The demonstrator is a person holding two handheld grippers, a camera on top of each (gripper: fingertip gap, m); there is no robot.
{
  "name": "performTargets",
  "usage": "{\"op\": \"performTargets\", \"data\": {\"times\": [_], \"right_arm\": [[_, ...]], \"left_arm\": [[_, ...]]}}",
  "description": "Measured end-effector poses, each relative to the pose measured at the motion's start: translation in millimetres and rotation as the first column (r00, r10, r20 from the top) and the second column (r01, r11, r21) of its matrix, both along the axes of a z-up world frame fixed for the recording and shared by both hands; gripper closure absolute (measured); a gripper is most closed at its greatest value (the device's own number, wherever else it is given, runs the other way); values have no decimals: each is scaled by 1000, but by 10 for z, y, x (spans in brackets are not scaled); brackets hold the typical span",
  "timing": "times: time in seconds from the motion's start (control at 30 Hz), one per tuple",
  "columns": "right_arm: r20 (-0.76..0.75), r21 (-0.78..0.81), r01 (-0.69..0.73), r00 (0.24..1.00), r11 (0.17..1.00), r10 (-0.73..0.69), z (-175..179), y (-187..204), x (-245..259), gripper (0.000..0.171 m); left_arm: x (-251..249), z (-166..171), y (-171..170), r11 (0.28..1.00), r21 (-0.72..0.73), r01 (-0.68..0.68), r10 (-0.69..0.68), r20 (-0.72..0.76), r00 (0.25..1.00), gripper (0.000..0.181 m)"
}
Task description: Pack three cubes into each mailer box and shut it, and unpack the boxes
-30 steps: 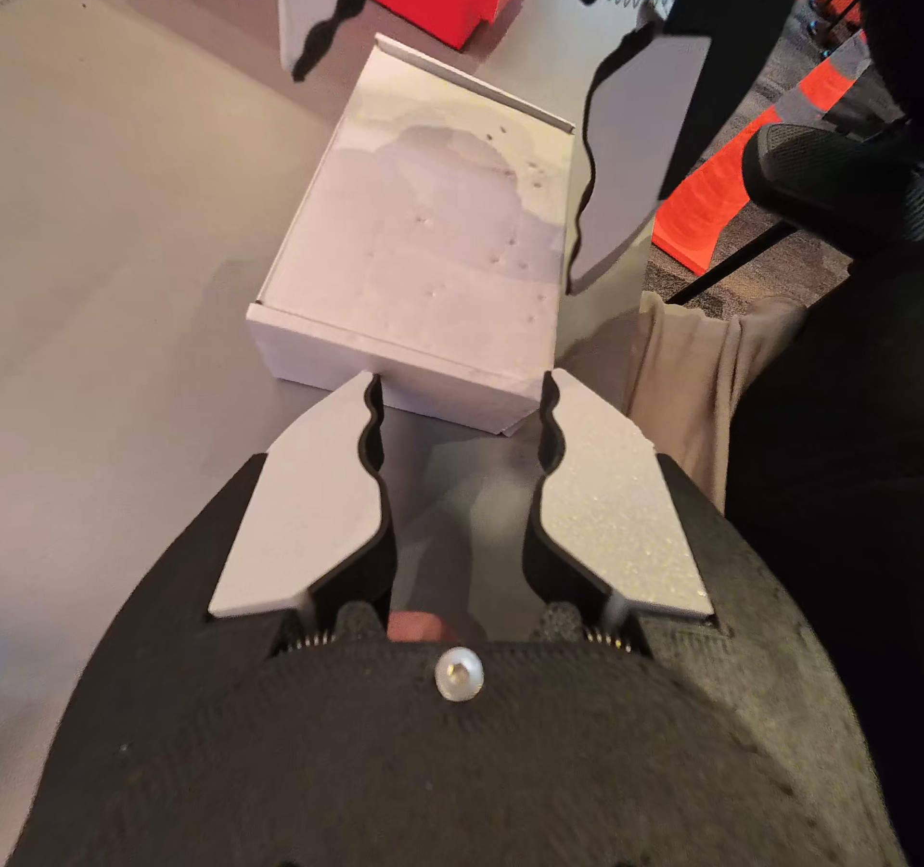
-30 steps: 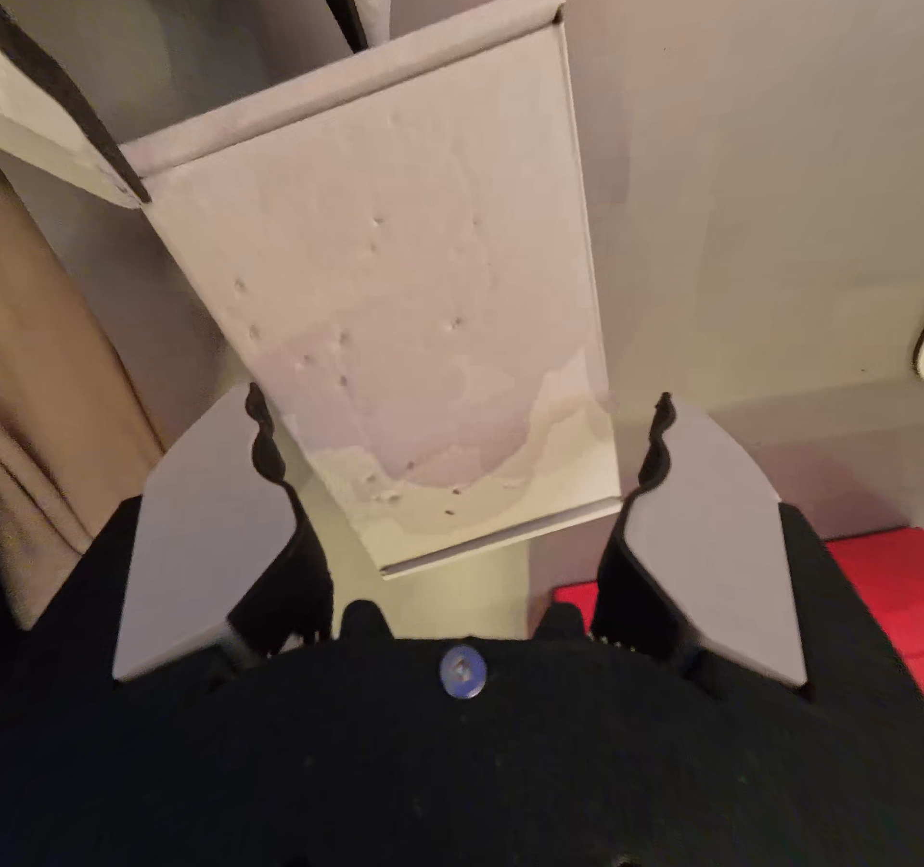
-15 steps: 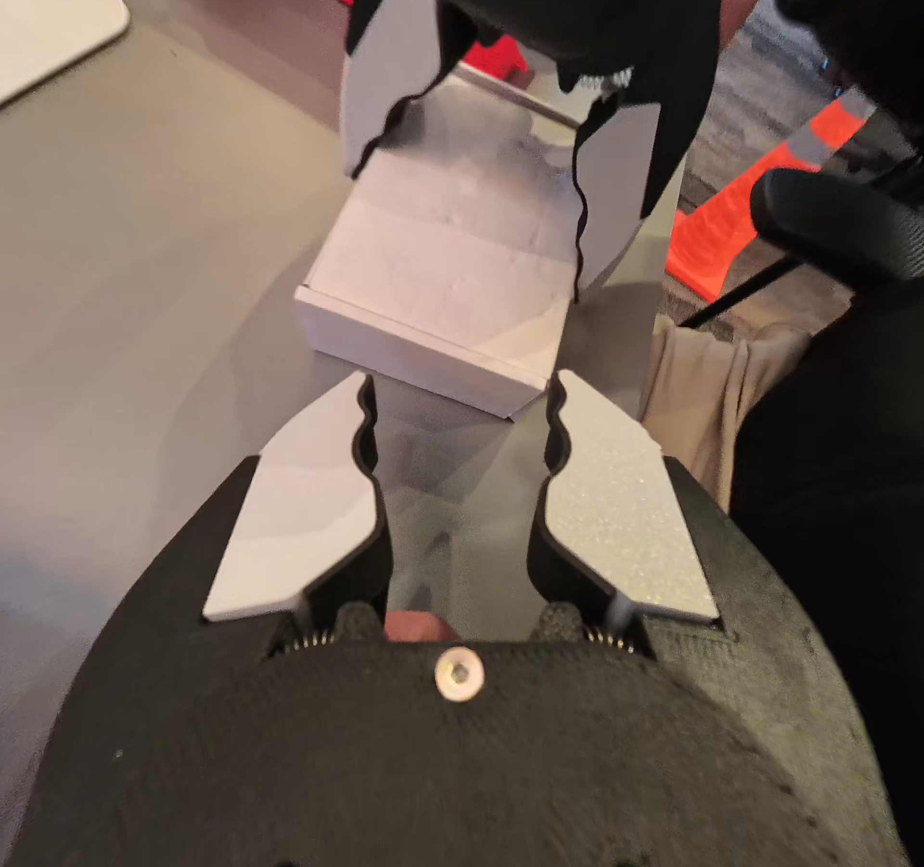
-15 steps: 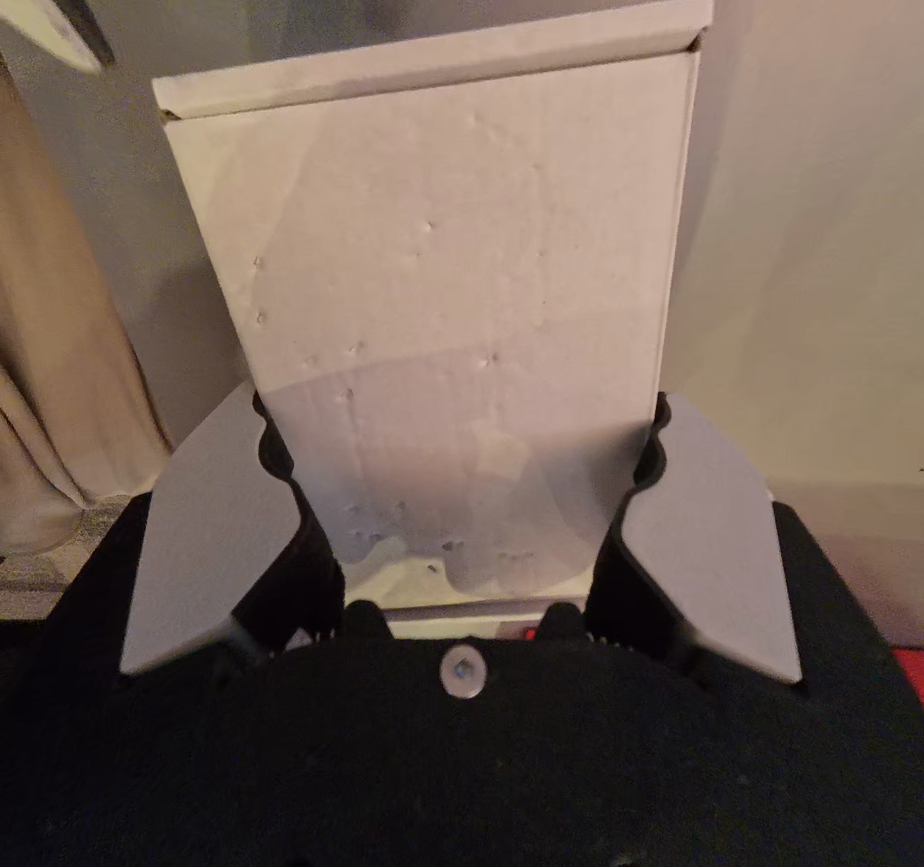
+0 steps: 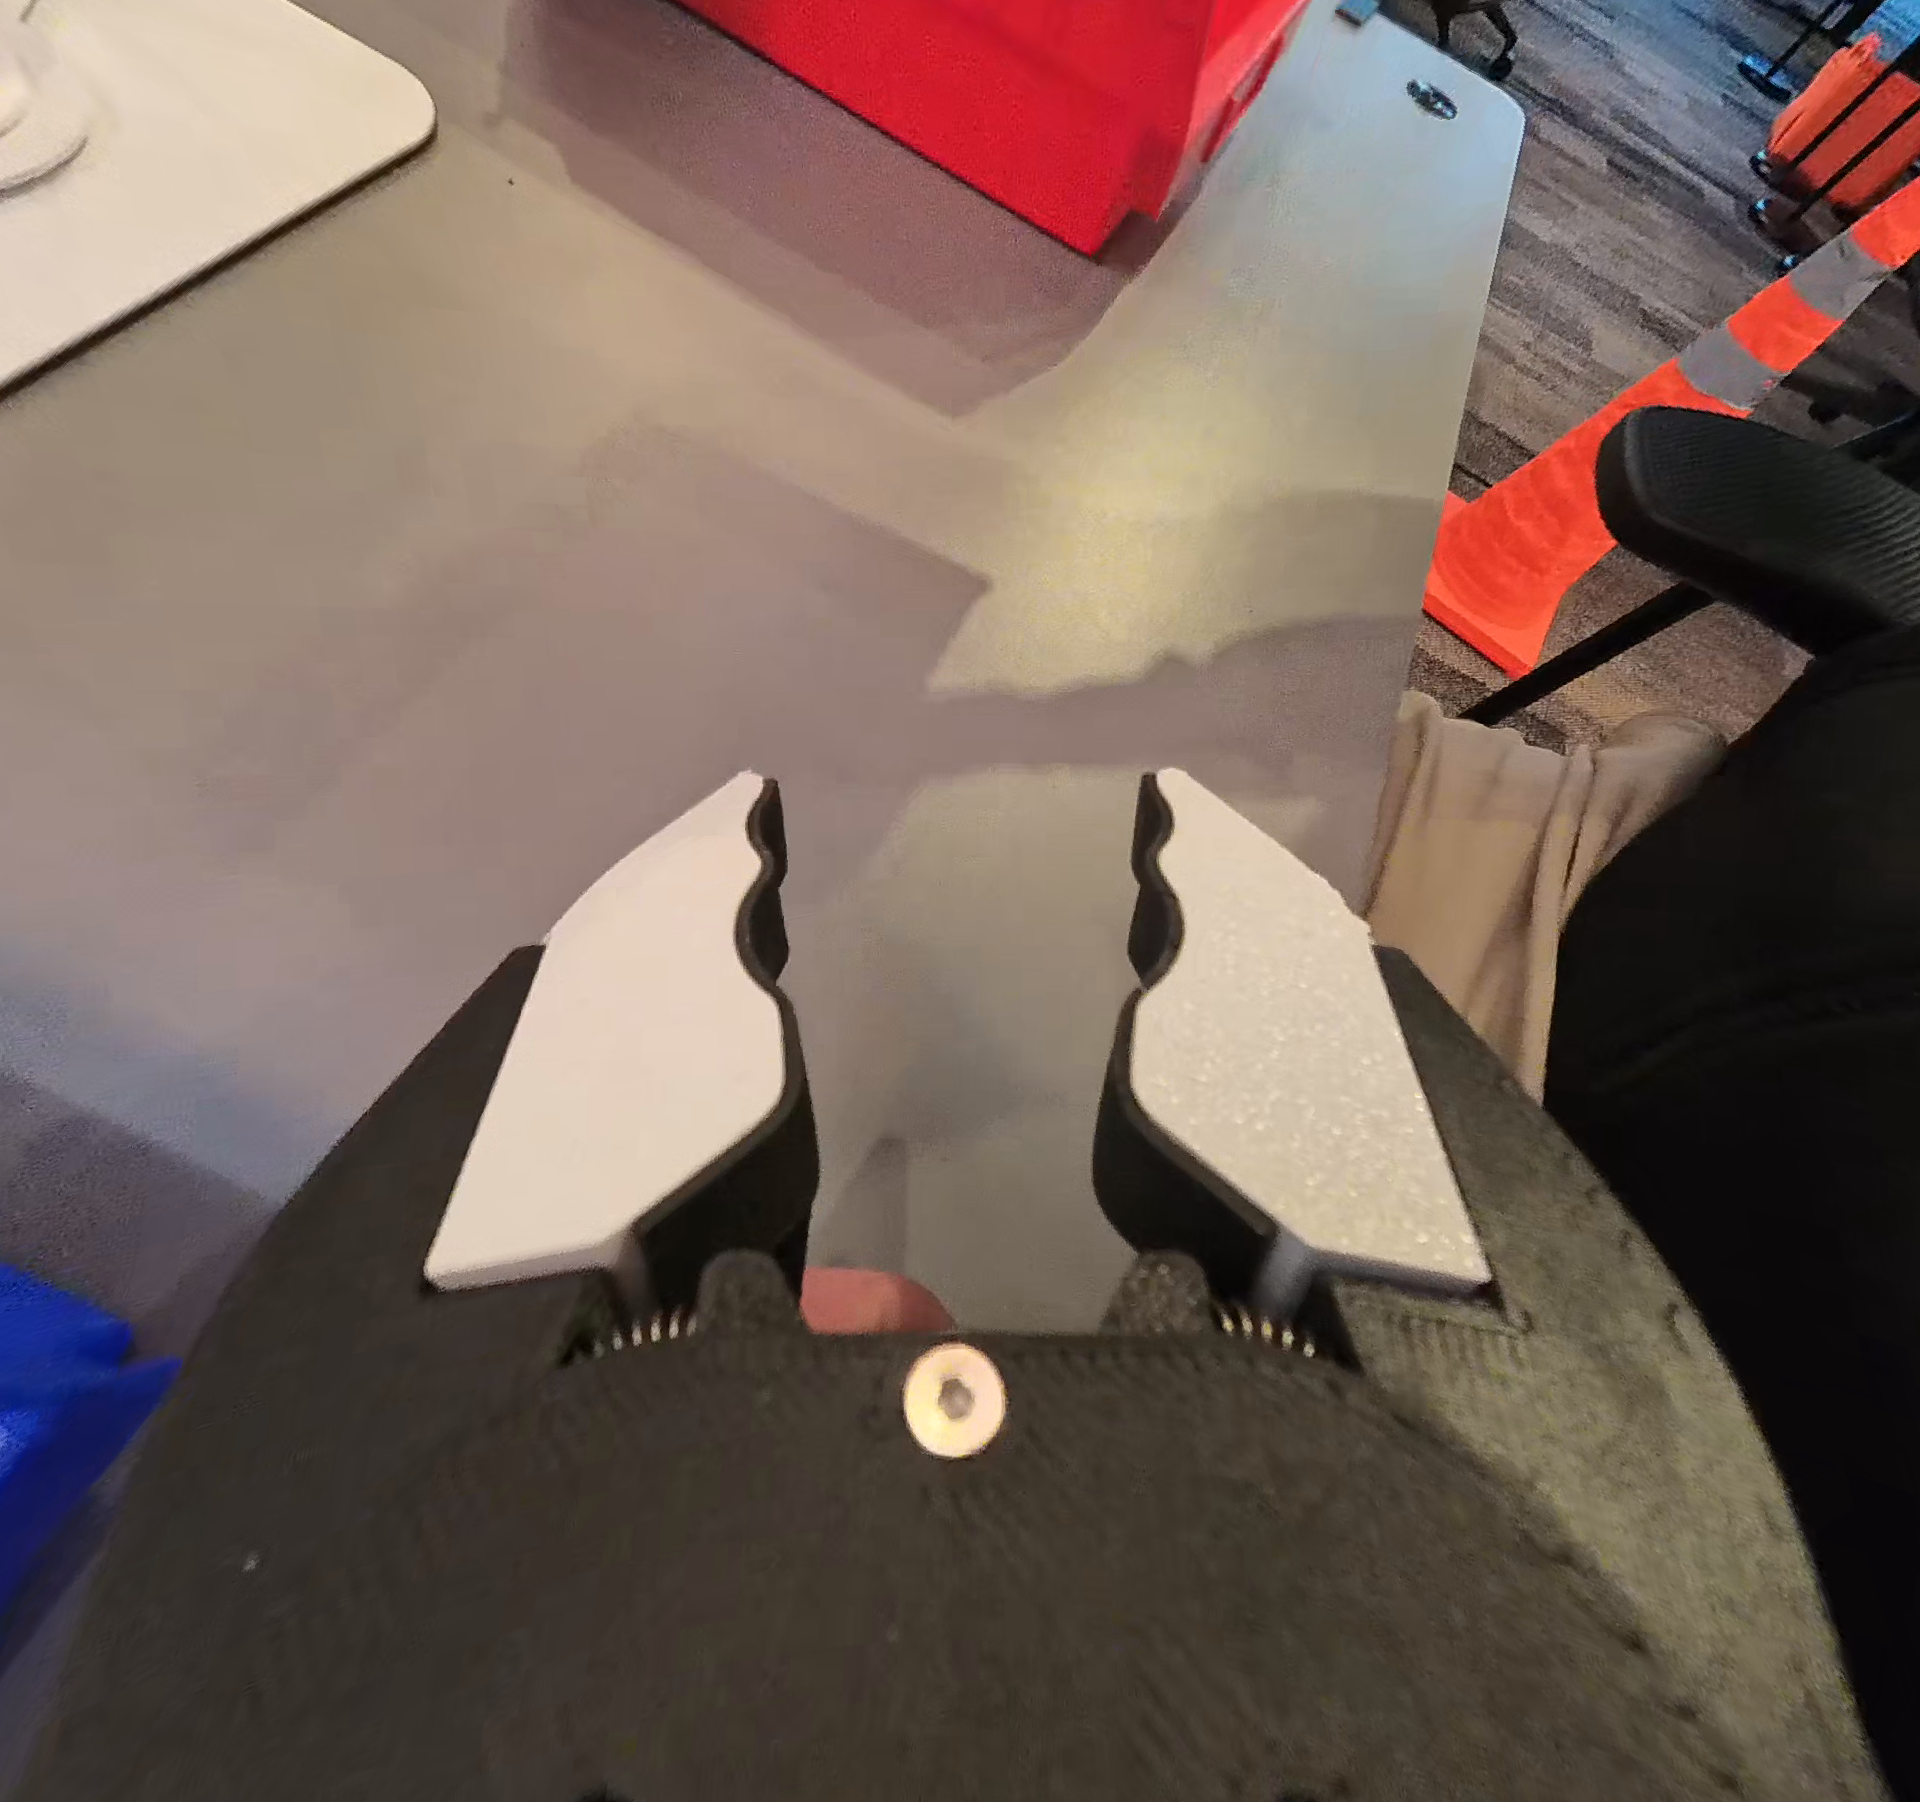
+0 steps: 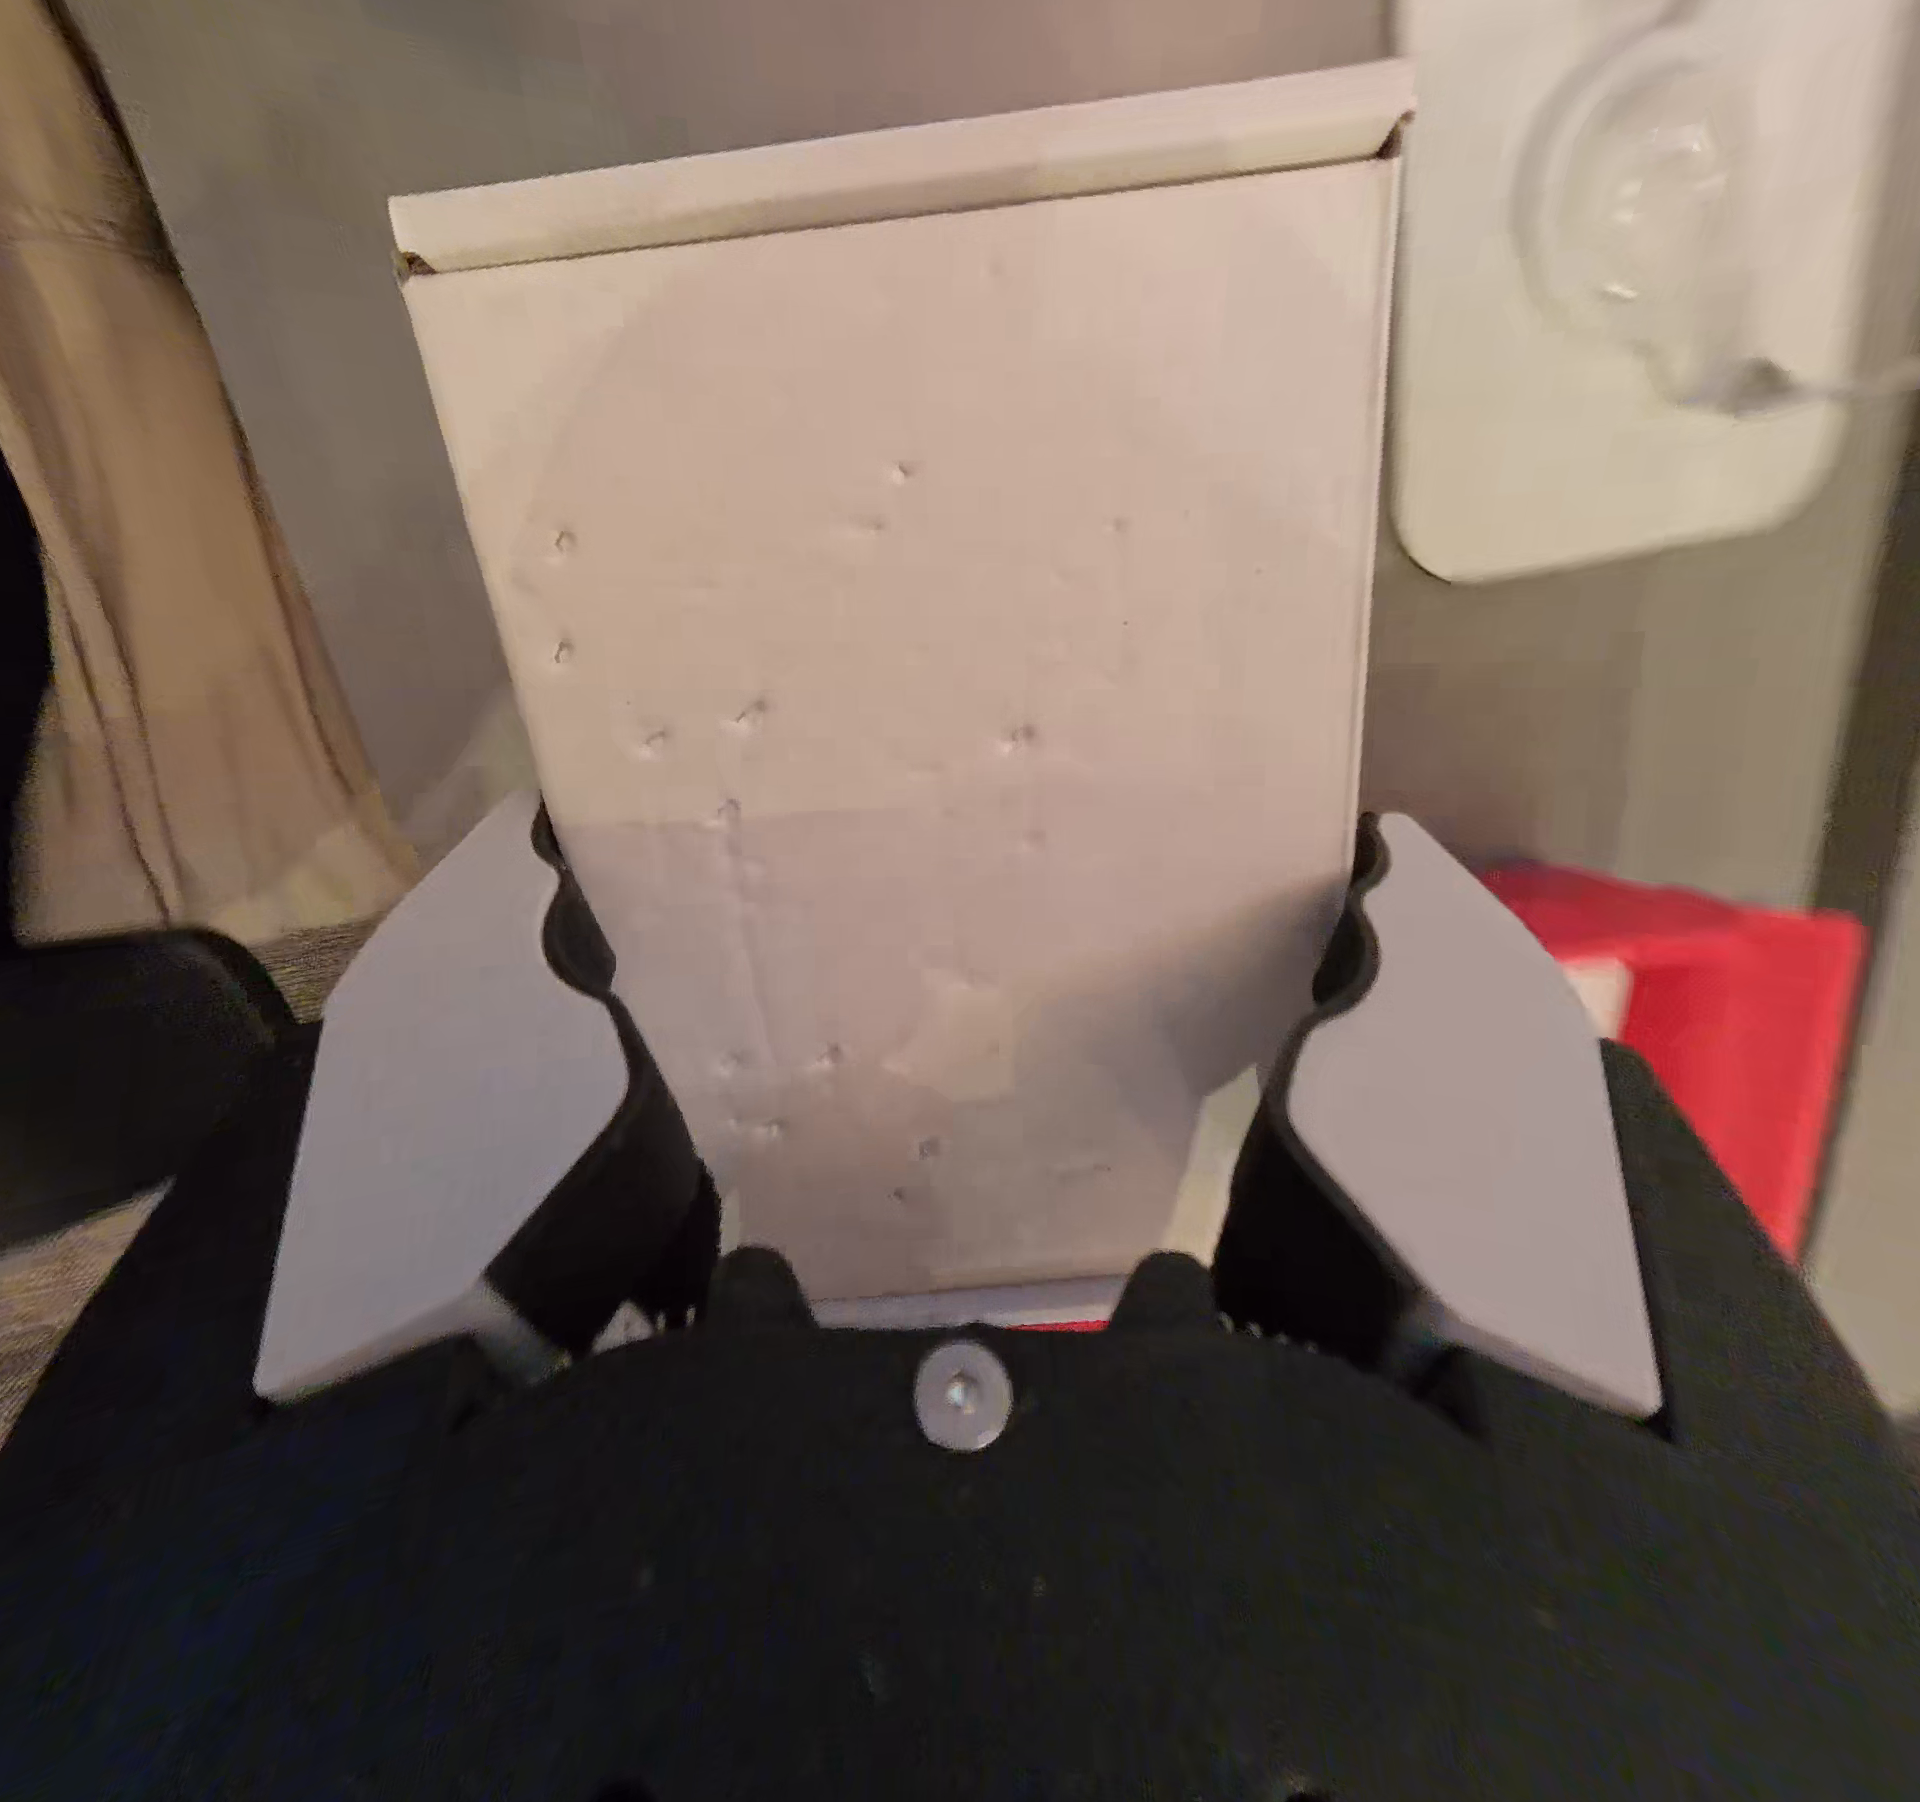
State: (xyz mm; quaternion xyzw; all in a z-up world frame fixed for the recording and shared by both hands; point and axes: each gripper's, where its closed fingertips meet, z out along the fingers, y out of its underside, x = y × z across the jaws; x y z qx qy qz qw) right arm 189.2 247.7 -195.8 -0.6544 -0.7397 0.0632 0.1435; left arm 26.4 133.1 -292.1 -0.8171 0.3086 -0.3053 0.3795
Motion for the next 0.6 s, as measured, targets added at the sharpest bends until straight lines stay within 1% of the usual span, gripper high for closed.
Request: {"op": "performTargets", "data": {"times": [0.03, 0.1, 0.17, 0.27, 0.37, 0.47, 0.53, 0.6], "right_arm": [[12, 33, 32, 999, 999, -32, 116, 145, 171, 38], [71, 97, 78, 994, 992, -85, 236, 416, 548, 38], [152, 122, 91, 982, 988, -109, 207, 594, 906, 38], [285, 106, 104, 950, 989, -130, -44, 745, 1348, 38], [381, 89, 107, 915, 990, -133, -342, 838, 1628, 38], [411, 51, 87, 906, 995, -101, -609, 858, 1733, 38], [446, 59, 81, 890, 995, -99, -771, 912, 1796, 38], [446, 54, 66, 891, 996, -84, -928, 955, 1789, 38]], "left_arm": [[0, -3, 5, 1000, 0, 0, 0, 0, 1000, 117], [7, -24, 5, 1000, -3, 5, -5, -8, 1000, 117], [12, -70, -4, 1000, -6, 13, -13, -32, 999, 118], [28, -115, -21, 1000, -11, 21, -21, -45, 999, 118], [34, -147, -17, 1000, -20, 21, -22, -51, 998, 119], [38, -166, -6, 1000, -21, 19, -20, -58, 998, 119], [43, -178, -1, 1000, -24, 16, -17, -58, 998, 119], [47, -203, -2, 999, -29, 17, -19, -64, 998, 119]]}}
